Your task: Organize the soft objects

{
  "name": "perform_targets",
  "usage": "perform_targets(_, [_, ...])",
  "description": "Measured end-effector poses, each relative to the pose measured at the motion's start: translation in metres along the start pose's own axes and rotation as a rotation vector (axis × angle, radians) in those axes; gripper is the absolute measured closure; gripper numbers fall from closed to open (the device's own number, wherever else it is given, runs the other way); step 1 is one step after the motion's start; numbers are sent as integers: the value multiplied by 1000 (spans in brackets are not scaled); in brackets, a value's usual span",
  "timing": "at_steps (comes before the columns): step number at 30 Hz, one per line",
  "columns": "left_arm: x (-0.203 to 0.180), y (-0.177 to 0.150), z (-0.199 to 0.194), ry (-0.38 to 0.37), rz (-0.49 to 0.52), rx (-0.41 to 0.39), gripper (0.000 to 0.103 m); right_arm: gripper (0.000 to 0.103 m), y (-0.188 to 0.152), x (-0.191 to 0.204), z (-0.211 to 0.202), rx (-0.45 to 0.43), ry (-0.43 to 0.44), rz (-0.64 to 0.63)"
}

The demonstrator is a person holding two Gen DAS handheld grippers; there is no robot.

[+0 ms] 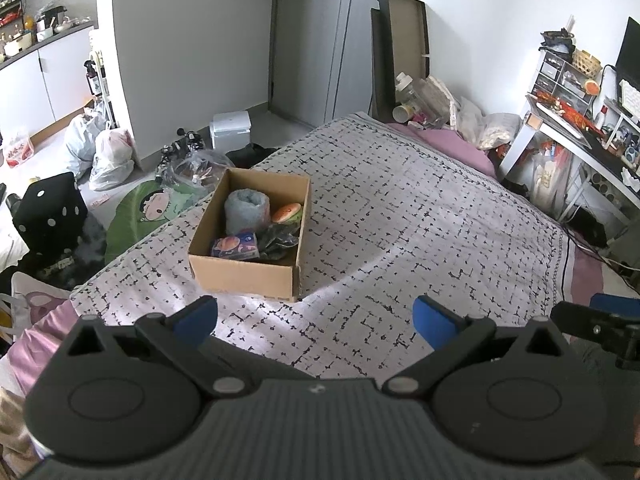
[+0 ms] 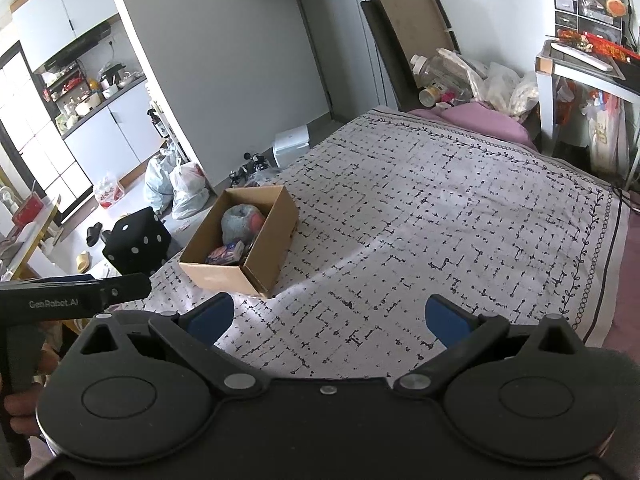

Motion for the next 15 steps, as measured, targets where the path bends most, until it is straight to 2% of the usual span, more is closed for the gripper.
perform_targets(15, [-1, 1, 0, 4, 4, -1, 0, 0, 2, -5, -1, -3, -8, 7])
Point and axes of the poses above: each gripper's, at about its wrist camera, not at the fingertips, and z roughly the way its jaws point, x to its left, y to its top, the point moved 9 cm from there along z, roughly the way its jaws point, and after that the axes turned 9 degrees about -x, right-handed, at the moved point
